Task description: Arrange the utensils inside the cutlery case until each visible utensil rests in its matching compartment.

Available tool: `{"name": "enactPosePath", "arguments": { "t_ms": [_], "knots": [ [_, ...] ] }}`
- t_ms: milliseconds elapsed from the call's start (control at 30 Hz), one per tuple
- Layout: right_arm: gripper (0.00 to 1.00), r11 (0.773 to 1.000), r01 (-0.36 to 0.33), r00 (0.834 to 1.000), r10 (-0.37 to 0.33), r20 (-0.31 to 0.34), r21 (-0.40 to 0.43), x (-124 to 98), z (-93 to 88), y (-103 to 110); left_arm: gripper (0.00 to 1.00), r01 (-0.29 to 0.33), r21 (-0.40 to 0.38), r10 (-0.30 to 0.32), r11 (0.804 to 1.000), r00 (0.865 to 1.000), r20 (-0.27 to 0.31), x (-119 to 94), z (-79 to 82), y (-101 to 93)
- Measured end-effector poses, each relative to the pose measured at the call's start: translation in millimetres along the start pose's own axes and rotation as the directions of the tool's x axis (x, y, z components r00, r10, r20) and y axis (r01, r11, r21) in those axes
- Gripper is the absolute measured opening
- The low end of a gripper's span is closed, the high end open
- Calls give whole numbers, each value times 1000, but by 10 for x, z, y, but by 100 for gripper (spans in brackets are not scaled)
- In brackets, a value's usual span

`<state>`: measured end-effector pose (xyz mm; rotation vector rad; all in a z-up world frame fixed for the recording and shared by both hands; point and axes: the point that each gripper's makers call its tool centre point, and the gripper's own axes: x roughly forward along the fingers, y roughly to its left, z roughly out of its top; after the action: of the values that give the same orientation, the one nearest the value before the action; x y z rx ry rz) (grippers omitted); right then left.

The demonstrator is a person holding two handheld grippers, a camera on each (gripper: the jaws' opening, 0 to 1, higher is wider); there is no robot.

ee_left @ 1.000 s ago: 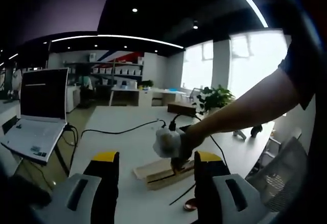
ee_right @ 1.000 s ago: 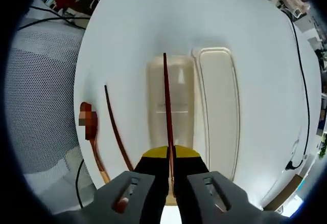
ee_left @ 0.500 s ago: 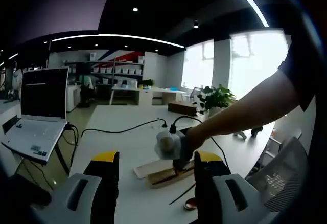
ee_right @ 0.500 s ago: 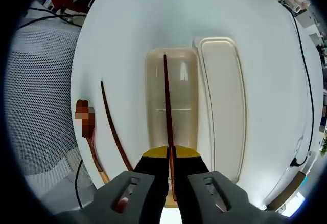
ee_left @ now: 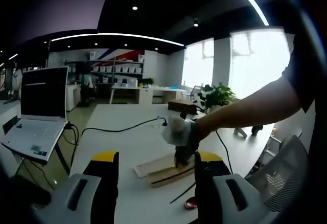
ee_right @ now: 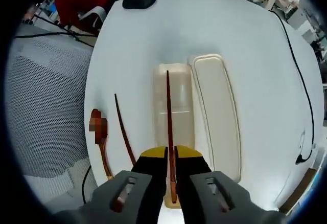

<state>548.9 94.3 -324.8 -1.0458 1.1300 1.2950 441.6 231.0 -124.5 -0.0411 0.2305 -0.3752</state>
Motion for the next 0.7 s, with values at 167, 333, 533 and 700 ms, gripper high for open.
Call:
{"name": "enactPosePath", "arguments": {
  "t_ms": [167,333,533,700],
  "knots": [
    [6,998,50,995,-52,82,27,-90,-5,-68,62,6,4,-6,1000,1000,2,5,1,-21],
    [10,986,160,964,-145,222,-49,-167,58,-69,62,2,5,-2,1000,1000,2,2,-1,-17],
    [11,975,223,920,-213,329,8,-268,71,4,62,13,15,-13,1000,1000,-3,4,-11,-60],
    [16,956,272,875,-294,386,111,-345,-11,-23,62,15,16,-15,1000,1000,-5,2,-13,-64]
  ]
}}
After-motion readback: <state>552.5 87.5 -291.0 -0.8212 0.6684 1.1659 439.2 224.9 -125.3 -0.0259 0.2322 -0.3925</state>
